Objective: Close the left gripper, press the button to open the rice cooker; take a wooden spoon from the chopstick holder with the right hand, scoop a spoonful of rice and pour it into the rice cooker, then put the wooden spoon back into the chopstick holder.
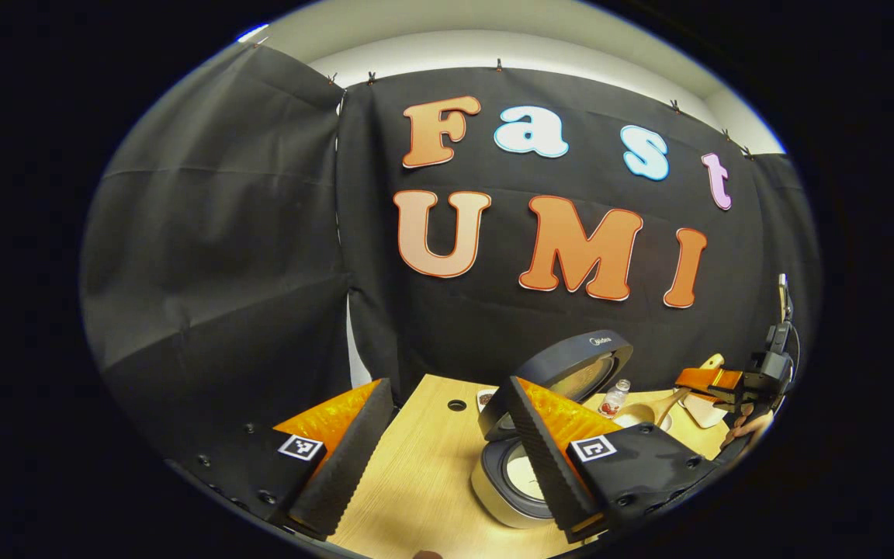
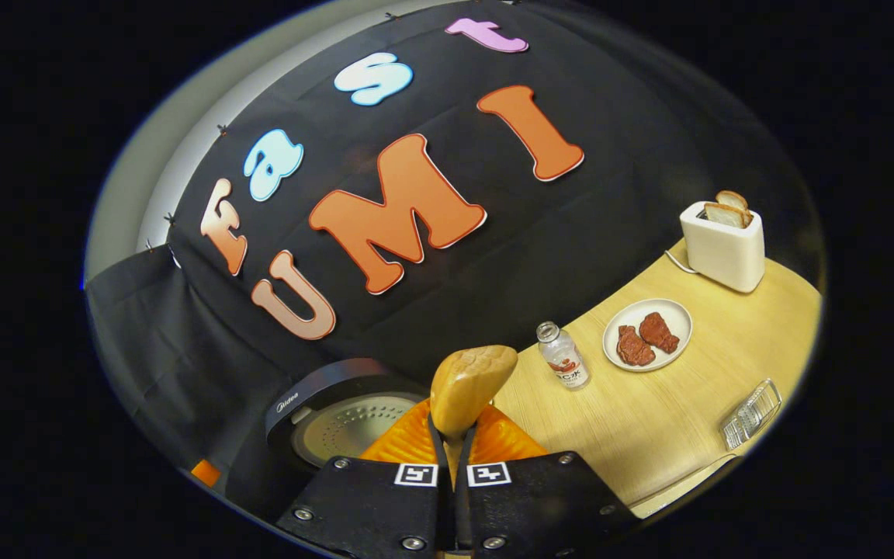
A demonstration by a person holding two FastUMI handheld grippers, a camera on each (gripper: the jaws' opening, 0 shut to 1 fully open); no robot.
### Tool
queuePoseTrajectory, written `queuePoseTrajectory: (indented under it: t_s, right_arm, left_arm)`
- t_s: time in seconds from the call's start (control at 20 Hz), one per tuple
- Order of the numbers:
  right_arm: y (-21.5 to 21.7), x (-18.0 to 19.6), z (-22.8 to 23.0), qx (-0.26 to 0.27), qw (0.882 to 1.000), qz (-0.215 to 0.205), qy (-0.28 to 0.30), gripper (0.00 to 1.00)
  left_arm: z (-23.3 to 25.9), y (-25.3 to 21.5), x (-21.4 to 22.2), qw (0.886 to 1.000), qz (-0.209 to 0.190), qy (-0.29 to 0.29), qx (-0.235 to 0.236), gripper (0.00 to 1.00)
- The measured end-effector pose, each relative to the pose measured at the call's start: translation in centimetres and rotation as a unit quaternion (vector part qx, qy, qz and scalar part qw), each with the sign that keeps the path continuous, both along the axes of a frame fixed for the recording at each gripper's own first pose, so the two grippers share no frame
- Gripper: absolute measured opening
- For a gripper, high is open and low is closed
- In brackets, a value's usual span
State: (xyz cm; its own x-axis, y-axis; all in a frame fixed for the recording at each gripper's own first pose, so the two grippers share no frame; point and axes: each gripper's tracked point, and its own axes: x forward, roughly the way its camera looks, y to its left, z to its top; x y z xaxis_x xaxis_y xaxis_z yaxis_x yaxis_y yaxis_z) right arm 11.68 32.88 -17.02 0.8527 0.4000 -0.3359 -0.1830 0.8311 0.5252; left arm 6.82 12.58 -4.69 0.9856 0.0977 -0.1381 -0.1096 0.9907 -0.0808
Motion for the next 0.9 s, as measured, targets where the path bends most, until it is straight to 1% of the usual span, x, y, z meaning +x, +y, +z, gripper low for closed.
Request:
queuePoseTrajectory:
  t_s: [0.35, 0.6, 0.9]
  right_arm:
    - [1.3, 0.1, 0.8, -0.06, 0.997, 0.022, -0.036, 0.0]
    - [2.2, 0.2, 1.7, -0.07, 0.996, 0.038, -0.051, 0.0]
    - [2.9, 0.2, 2.4, -0.113, 0.988, 0.069, -0.083, 0.0]
  left_arm:
    - [0.0, 0.4, 0.5, 1.0, -0.004, 0.001, -0.003, 1.0]
    - [0.0, 1.0, 0.6, 1.0, -0.001, -0.001, -0.007, 1.0]
    - [-0.2, 1.7, 0.6, 1.0, 0.003, 0.003, -0.009, 1.0]
